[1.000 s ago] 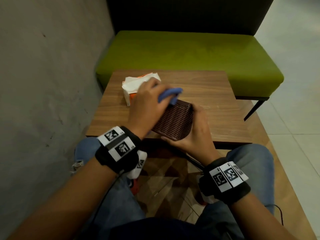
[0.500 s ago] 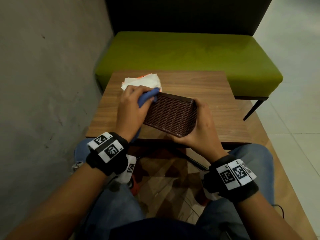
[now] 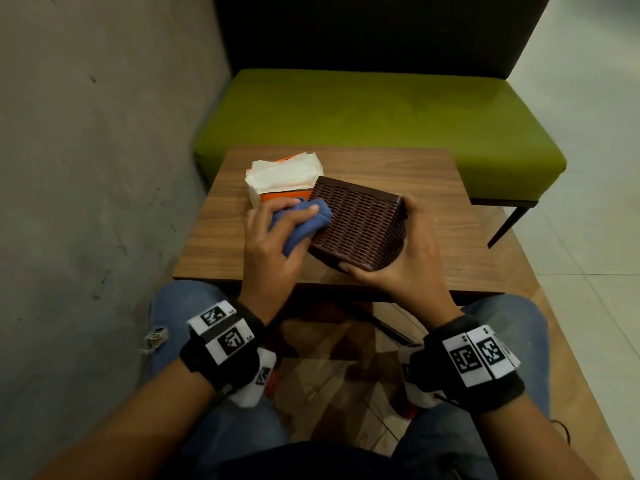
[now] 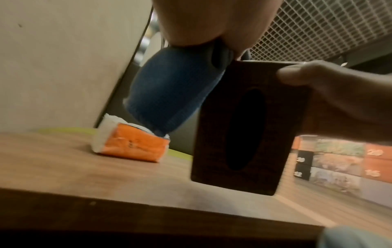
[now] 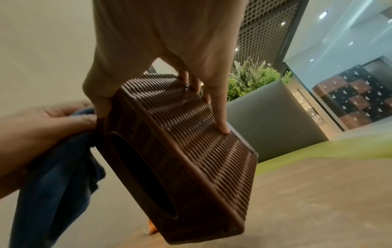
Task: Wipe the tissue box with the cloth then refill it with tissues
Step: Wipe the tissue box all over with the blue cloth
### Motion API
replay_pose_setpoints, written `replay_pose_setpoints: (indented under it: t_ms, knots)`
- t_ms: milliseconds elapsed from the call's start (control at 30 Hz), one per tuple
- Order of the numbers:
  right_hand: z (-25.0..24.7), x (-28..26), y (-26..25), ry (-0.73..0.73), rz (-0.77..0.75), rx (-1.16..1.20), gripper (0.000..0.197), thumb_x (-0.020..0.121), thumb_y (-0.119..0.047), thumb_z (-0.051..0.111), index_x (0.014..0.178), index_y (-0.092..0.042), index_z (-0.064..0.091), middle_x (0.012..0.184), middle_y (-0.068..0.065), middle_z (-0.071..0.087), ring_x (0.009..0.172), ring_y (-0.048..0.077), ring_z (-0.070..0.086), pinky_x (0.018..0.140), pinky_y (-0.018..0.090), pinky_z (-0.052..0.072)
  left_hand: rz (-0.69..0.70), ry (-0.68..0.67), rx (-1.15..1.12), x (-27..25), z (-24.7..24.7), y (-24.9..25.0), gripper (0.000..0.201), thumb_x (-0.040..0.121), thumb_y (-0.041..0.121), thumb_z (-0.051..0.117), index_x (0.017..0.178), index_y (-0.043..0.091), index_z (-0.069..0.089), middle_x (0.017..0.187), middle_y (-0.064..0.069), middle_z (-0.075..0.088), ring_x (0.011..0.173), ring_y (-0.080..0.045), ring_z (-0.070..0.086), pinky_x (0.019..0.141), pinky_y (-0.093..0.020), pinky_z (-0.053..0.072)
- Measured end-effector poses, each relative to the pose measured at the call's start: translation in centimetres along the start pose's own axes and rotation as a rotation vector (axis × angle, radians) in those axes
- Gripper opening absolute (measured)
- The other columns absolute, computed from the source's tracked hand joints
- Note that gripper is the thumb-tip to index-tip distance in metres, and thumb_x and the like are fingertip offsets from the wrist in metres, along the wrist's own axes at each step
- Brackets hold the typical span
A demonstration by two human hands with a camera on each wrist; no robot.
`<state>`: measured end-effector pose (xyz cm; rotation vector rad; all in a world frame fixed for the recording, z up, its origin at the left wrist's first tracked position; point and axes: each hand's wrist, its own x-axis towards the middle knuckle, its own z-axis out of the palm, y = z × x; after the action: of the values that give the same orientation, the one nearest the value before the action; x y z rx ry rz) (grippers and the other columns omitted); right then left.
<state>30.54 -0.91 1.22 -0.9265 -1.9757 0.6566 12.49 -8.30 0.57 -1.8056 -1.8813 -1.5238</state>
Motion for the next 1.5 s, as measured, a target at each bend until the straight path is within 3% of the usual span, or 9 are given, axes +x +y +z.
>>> replay_pose_setpoints:
  t_ms: [200,400,533,633,800,1067,1167,1267,1500]
  knots:
    - [0.5,-0.3,-0.3,0.052,0.074,0.072,0.102,0.057,-0.053,0.077,0.137,-0.005,0.037,0.128,0.002,0.045,0.120,0.012,0.045,0.104,0.025,0.037,0.343,-0.158,0.051,-1.3,0.0,1.8,0.038,0.082,0.006,0.062,0.118,0.017,0.060,0.123,-0.003,0.050,0.106,-0.026,0.046,0.097,-0.024,0.035]
    - [-1.0,-1.0,0.4,-0.012,0.107,0.142,0.103,0.052,-0.054,0.083,0.136,-0.019,0.034,0.127,-0.021,0.041,0.123,-0.003,0.042,0.101,0.040,0.047,-0.363,-0.006,-0.198,2.5,-2.3,-2.5,0.010,0.093,0.020,0.057,0.100,0.019,0.063,0.094,-0.006,0.064,0.084,-0.024,0.062,0.072,-0.052,0.052]
    - [-0.8,-0.9,0.6,0.010,0.133,0.148,0.104,0.052,-0.054,0.081,0.136,-0.019,0.032,0.130,-0.011,0.039,0.124,-0.004,0.040,0.105,0.032,0.043,-0.566,0.196,-0.573,4.0,-3.2,-0.6,0.006,0.095,0.028,0.053,0.098,0.023,0.053,0.091,0.002,0.058,0.077,-0.009,0.060,0.069,-0.038,0.049]
    - [0.3,-0.6,0.3,-0.022,0.068,0.097,0.094,0.055,-0.054,0.077,0.132,-0.022,0.034,0.126,-0.007,0.041,0.117,0.004,0.043,0.102,0.013,0.036,-0.209,0.018,-0.390,4.0,-2.3,3.3,0.033,0.089,0.024,0.058,0.121,0.028,0.047,0.119,0.008,0.053,0.112,-0.001,0.052,0.096,-0.021,0.041]
    - [1.3,-0.6,-0.3,-0.073,-0.065,0.007,0.073,0.068,-0.042,0.070,0.132,-0.015,0.045,0.131,0.004,0.054,0.120,0.010,0.047,0.109,0.010,0.024,0.427,-0.427,0.170,3.1,0.7,4.4,0.056,0.088,0.024,0.052,0.142,0.026,0.037,0.148,-0.005,0.038,0.134,-0.022,0.037,0.113,-0.044,0.024]
    - [-0.5,-1.4,-0.7,0.031,0.104,0.164,0.102,0.053,-0.055,0.081,0.135,-0.015,0.035,0.131,-0.004,0.045,0.123,0.006,0.046,0.099,0.038,0.048,-0.504,-0.151,-0.533,5.0,0.5,1.3,0.043,0.100,0.024,0.040,0.141,0.012,0.037,0.141,-0.003,0.048,0.129,-0.014,0.045,0.109,-0.033,0.037]
    - [-1.7,-1.1,-0.2,-0.055,0.214,0.360,0.097,0.054,-0.052,0.082,0.136,-0.028,0.036,0.133,-0.010,0.048,0.125,0.001,0.046,0.094,0.017,0.046,-0.375,-0.133,-0.580,3.3,-0.7,3.3,0.044,0.097,0.021,0.041,0.140,0.009,0.038,0.142,-0.003,0.046,0.132,-0.012,0.043,0.111,-0.031,0.035]
    - [-3.2,-0.7,0.7,-0.176,0.253,0.481,0.092,0.052,-0.052,0.085,0.131,-0.043,0.039,0.133,-0.011,0.053,0.125,0.005,0.050,0.098,0.028,0.048,-0.143,-0.303,-0.521,4.6,-1.3,3.7,0.039,0.097,0.013,0.041,0.136,0.010,0.040,0.138,0.009,0.045,0.131,-0.002,0.041,0.107,-0.017,0.033]
    - [-5.3,0.5,1.0,-0.064,0.230,0.682,0.097,0.050,-0.062,0.084,0.134,-0.033,0.042,0.130,-0.006,0.058,0.123,0.013,0.056,0.096,0.027,0.051,-0.600,-0.328,-0.600,3.1,1.9,0.7,0.039,0.100,0.020,0.038,0.139,0.012,0.037,0.137,-0.004,0.049,0.126,-0.016,0.049,0.102,-0.026,0.040]
